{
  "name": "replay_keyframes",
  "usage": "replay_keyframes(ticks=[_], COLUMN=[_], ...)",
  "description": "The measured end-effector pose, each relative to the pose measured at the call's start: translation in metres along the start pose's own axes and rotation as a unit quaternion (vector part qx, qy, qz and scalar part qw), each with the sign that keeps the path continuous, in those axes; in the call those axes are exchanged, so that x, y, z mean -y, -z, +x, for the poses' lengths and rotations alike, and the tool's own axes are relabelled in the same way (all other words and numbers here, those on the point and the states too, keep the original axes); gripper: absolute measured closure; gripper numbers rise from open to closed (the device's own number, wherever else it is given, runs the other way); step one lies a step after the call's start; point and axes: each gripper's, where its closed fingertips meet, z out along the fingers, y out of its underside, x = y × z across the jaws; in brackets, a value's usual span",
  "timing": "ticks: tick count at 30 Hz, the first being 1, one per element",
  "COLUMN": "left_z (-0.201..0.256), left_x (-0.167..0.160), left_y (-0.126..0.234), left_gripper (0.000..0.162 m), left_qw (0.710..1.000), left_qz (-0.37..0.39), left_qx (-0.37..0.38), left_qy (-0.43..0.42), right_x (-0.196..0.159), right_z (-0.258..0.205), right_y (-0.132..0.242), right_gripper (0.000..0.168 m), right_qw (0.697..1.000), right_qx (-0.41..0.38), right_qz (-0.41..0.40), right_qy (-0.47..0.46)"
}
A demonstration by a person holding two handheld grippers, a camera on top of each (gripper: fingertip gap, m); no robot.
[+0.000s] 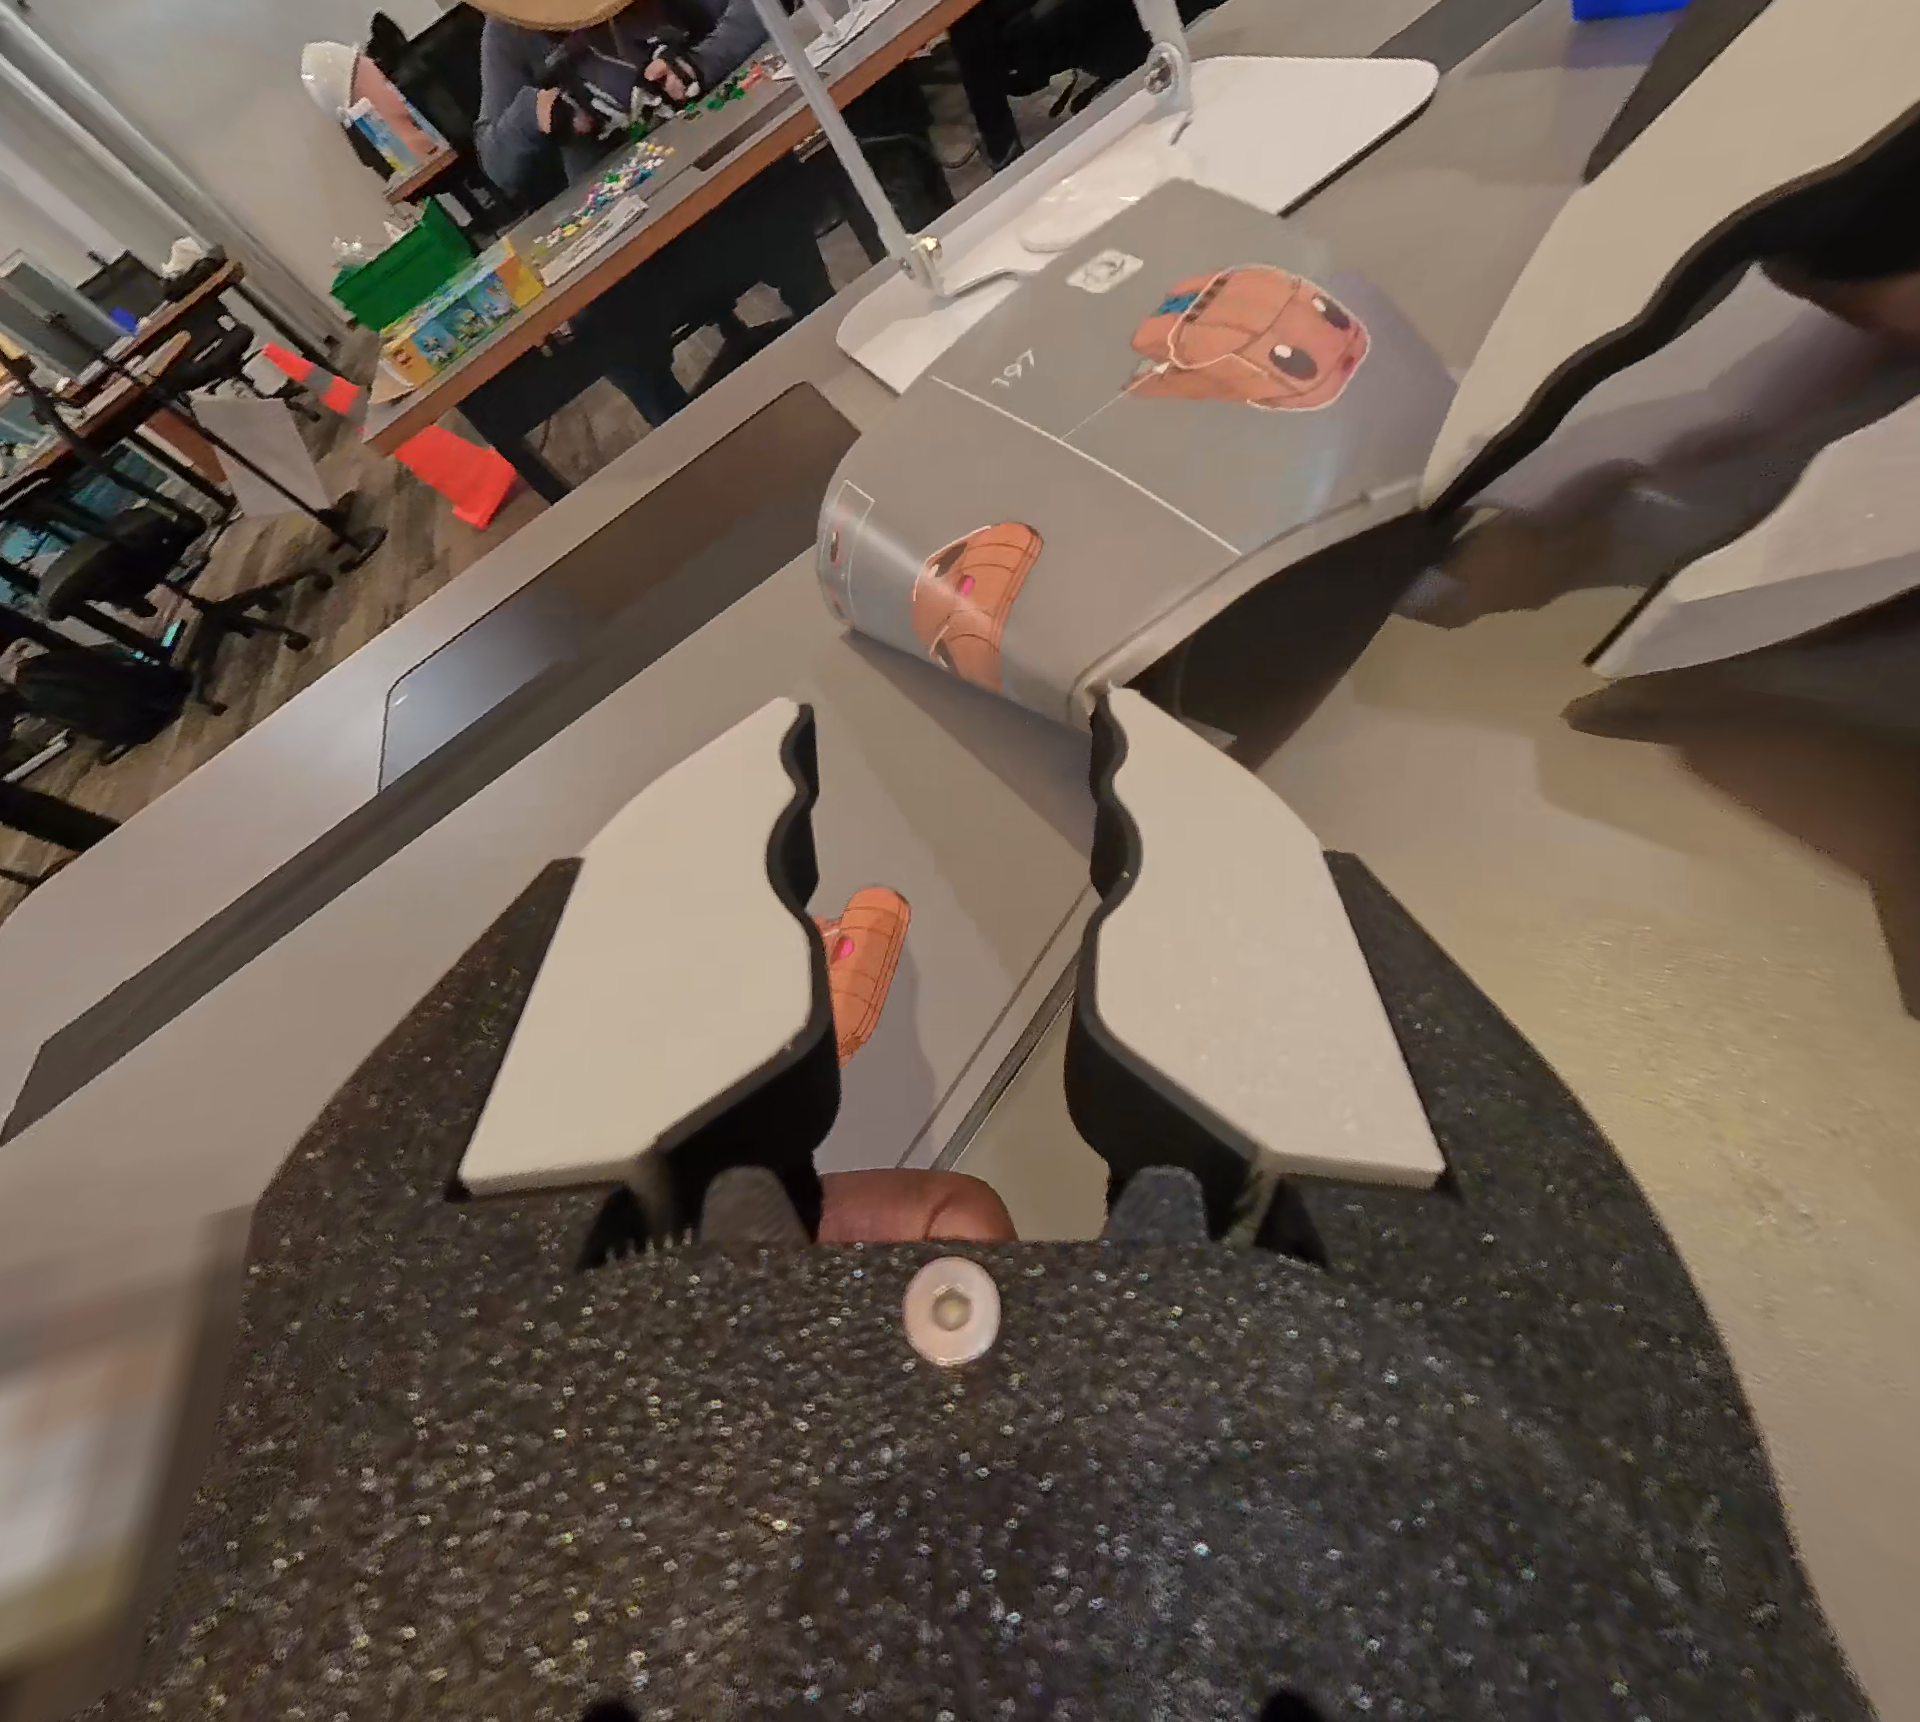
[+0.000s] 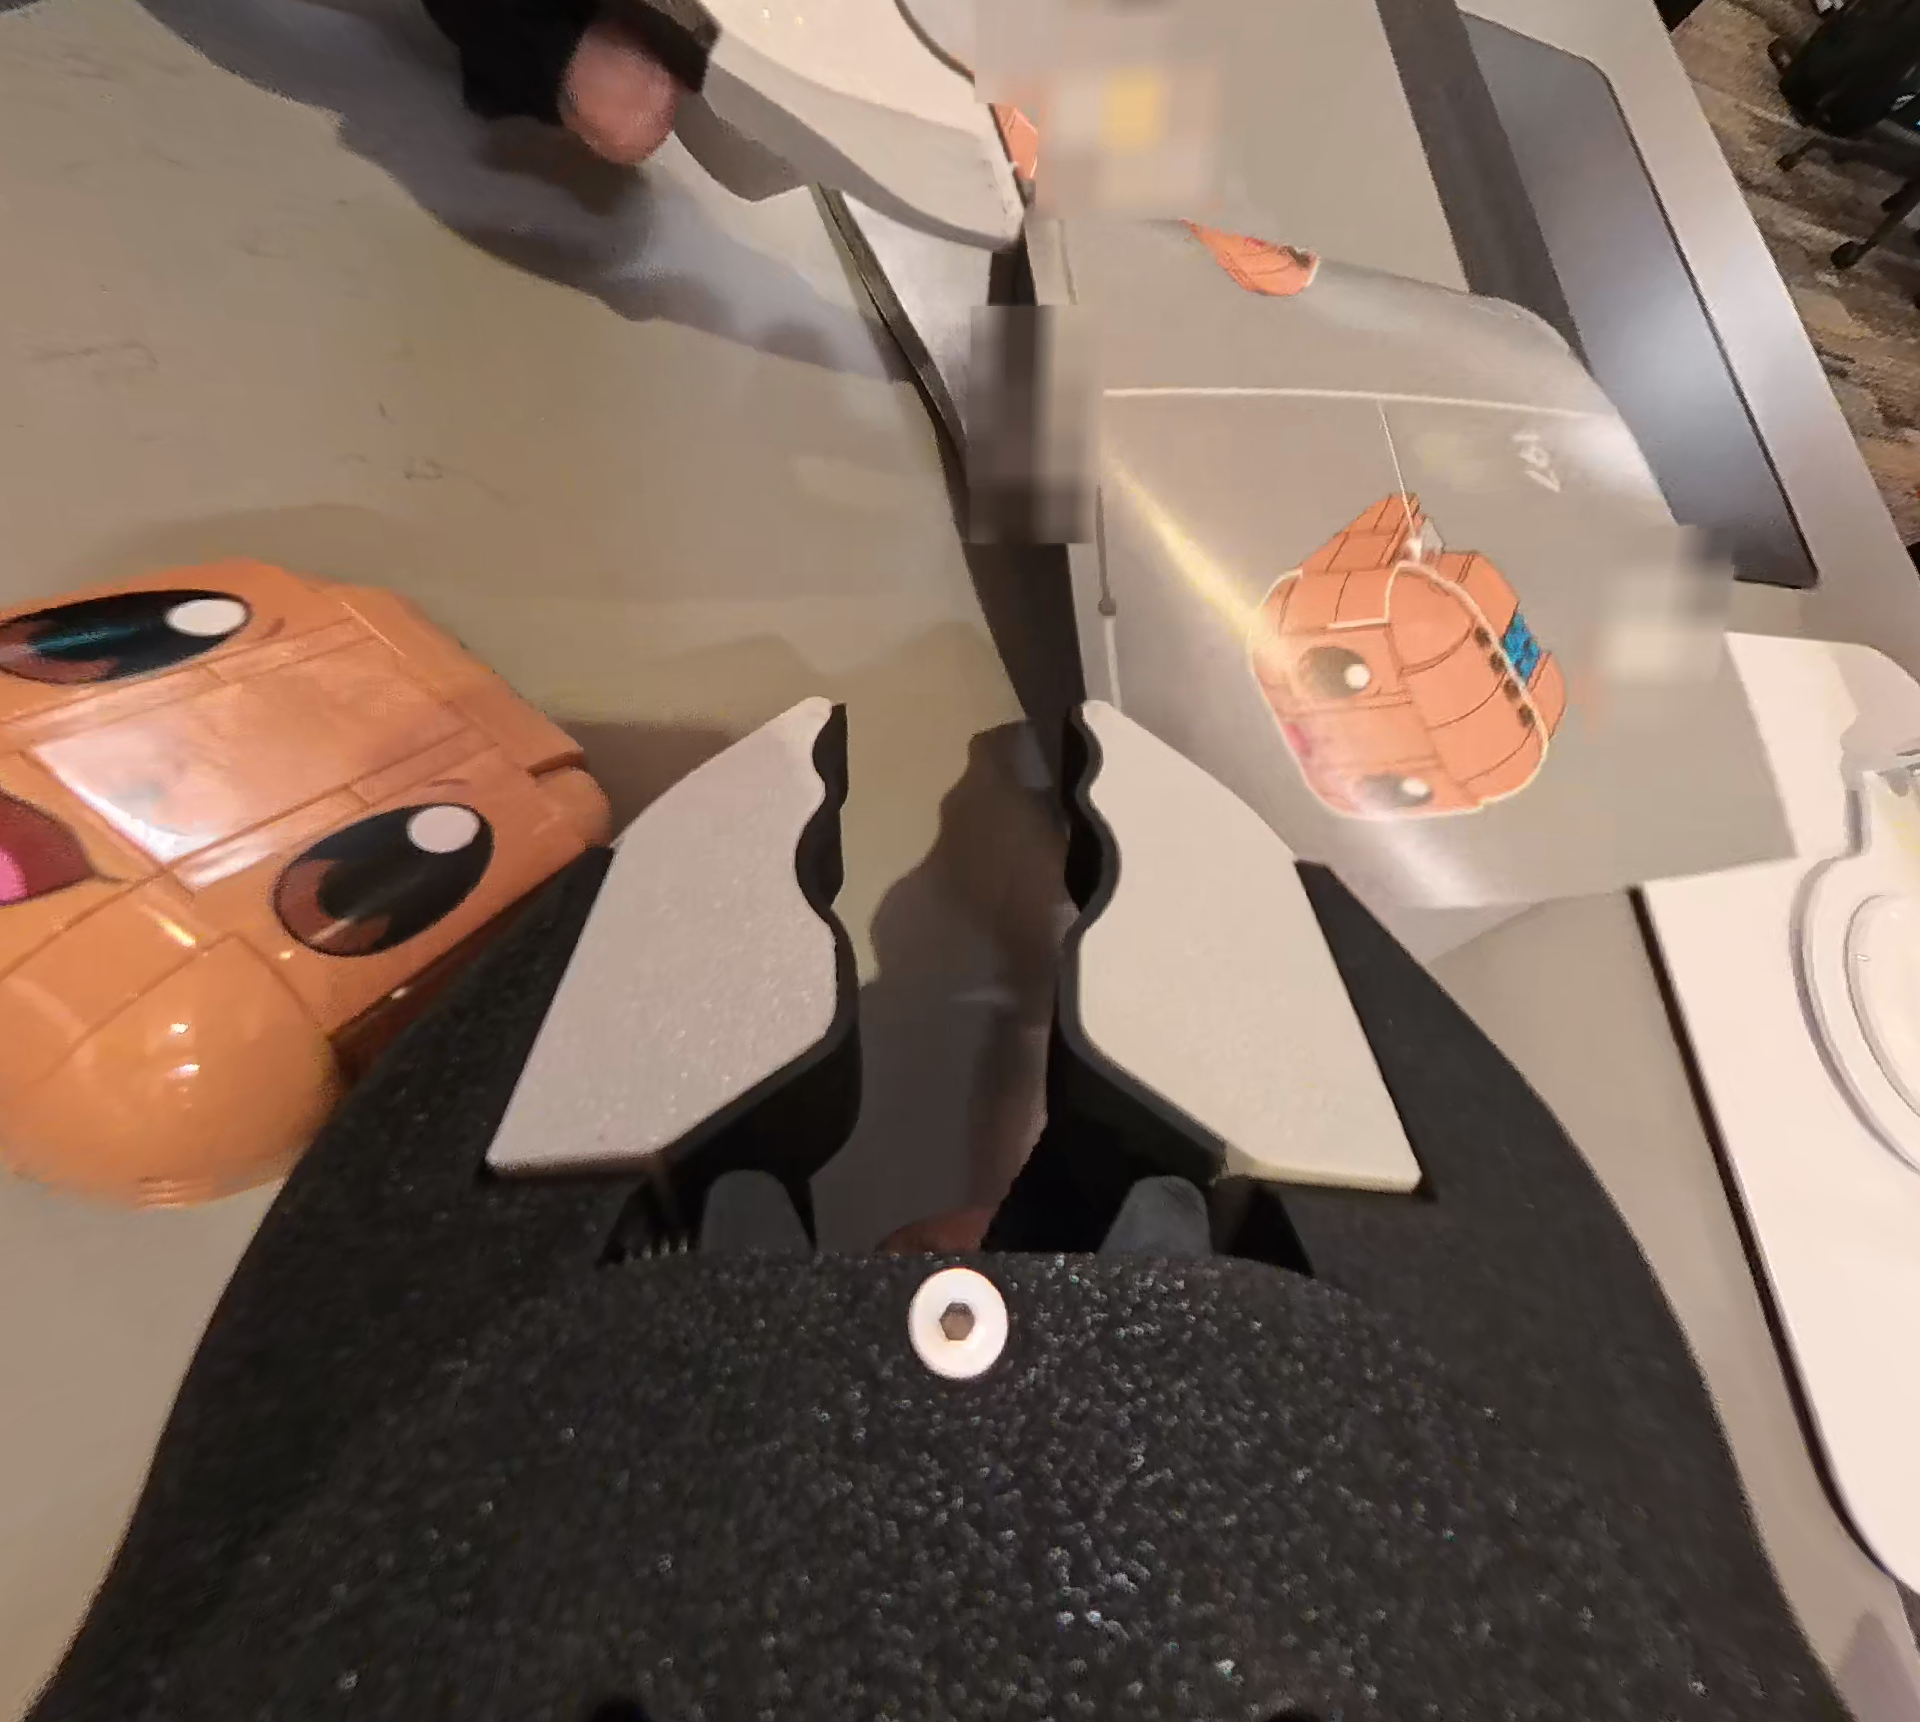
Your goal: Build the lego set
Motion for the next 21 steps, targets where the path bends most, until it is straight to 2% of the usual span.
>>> replay_keyframes(ticks=[8, 21], left_z=[-0.015, -0.026], left_x=[-0.013, -0.029], left_y=[0.012, 0.024], left_gripper=[0.111, 0.110], left_qw=[0.995, 0.965], left_qz=[-0.026, -0.043], left_qx=[0.047, -0.024], left_qy=[0.083, 0.258], right_x=[0.009, 0.002], right_z=[0.008, 0.010], right_y=[0.018, 0.025], right_gripper=[0.125, 0.126], right_qw=[0.997, 0.995], right_qx=[-0.048, -0.087], right_qz=[0.064, 0.052], right_qy=[0.001, 0.019])
